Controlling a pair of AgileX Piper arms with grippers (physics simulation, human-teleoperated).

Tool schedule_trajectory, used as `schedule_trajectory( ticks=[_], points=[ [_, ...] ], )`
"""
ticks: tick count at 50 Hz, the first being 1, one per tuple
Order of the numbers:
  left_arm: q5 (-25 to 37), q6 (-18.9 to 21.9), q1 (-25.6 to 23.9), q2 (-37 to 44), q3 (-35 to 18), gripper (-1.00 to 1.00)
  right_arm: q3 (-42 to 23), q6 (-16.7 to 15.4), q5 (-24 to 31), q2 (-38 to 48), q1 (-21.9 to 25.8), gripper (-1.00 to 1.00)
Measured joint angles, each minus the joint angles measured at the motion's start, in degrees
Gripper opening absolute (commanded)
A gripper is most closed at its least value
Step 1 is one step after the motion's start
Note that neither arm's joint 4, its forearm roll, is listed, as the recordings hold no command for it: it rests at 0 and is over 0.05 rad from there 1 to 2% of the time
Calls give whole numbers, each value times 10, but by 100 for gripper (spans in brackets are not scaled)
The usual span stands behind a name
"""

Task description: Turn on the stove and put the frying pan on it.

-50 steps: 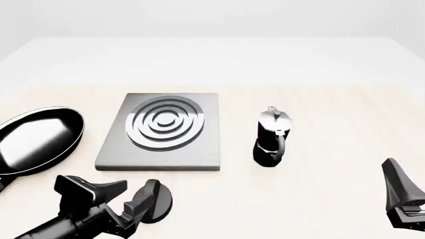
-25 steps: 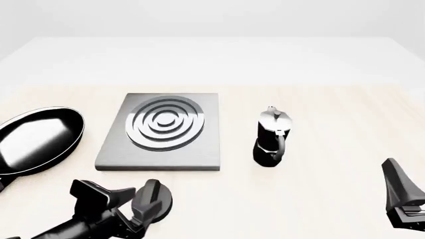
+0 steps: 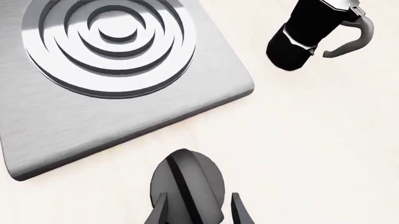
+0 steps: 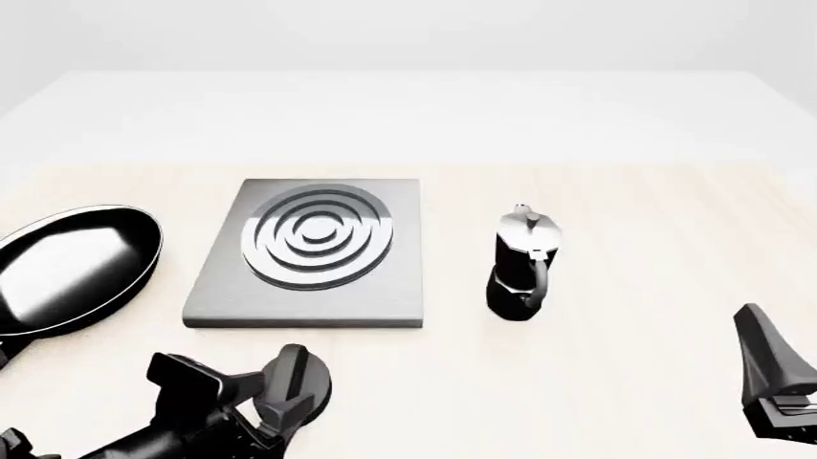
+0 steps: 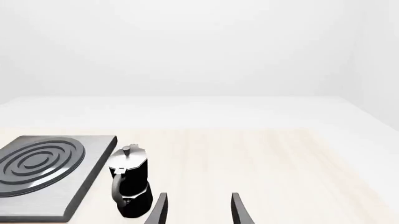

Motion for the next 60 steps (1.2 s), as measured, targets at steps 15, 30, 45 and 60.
schedule_trajectory(
  ticks=[15, 30, 45, 60],
  points=[
    [25, -8, -16, -13, -6, 100, 0, 0, 0, 0, 0, 100],
    [87, -26, -43, -52, -11, 100, 0, 0, 0, 0, 0, 100],
    [191, -44, -112, -105, -30, 100, 0, 0, 0, 0, 0, 100],
    [380, 0, -81, -266, -35, 100, 0, 0, 0, 0, 0, 100]
  ],
)
